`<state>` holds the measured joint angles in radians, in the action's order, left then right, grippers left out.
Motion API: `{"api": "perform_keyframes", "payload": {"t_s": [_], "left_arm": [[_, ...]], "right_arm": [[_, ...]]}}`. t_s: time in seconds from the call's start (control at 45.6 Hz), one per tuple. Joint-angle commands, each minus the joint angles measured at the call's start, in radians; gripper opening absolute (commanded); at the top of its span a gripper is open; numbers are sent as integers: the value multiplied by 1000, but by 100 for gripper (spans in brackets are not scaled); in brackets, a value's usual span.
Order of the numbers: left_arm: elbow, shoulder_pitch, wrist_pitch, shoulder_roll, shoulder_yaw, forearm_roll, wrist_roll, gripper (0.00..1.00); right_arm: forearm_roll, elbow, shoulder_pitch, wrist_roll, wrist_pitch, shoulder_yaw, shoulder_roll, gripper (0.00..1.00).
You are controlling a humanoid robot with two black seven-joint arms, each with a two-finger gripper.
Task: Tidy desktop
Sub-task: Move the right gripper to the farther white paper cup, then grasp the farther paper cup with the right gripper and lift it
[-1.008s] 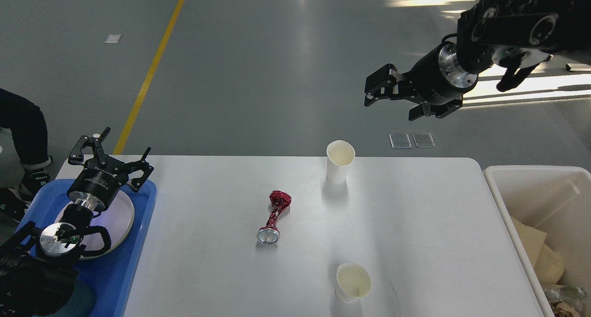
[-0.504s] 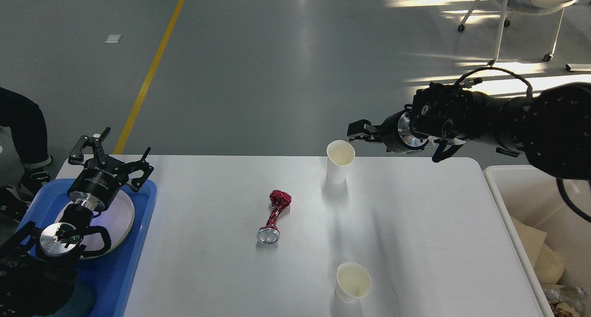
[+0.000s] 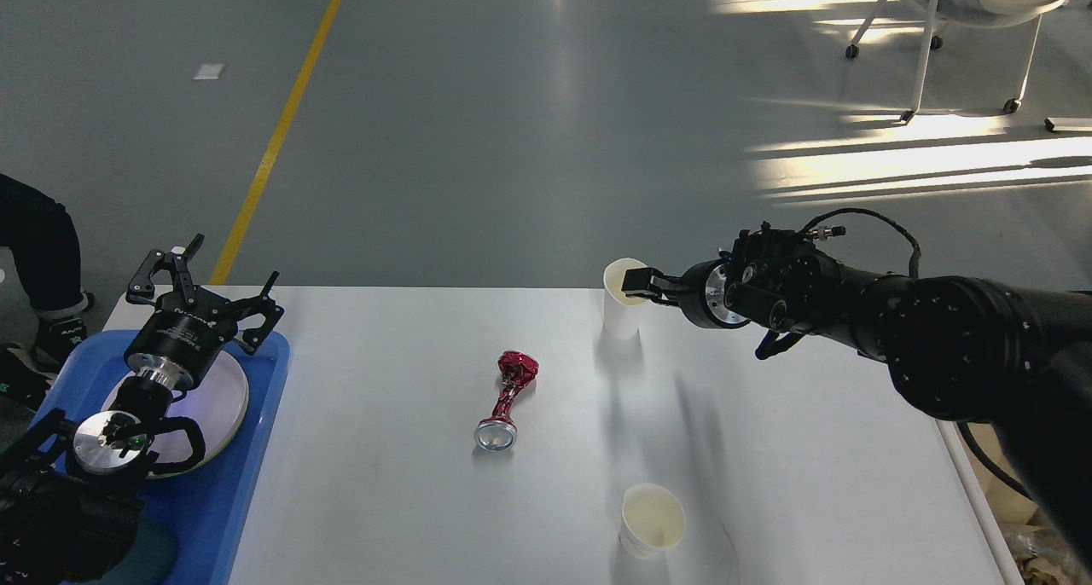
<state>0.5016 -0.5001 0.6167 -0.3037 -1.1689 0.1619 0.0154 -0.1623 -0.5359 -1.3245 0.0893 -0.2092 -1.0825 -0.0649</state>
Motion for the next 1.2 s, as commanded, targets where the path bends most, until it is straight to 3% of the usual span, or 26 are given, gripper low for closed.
{"api": "perform_keyframes", "payload": {"t_s": [0.0, 0.394, 1.183], "left_arm": [[0, 0, 0, 0, 0, -1, 0, 96], [0, 0, 0, 0, 0, -1, -2, 96], [0, 0, 0, 0, 0, -1, 0, 96]], "right_arm": [[-31, 48, 40, 0, 19, 30, -3, 100], [-109, 88, 136, 0, 209, 45, -4, 99], [-103, 105, 169, 1, 283, 62, -49, 94]]}}
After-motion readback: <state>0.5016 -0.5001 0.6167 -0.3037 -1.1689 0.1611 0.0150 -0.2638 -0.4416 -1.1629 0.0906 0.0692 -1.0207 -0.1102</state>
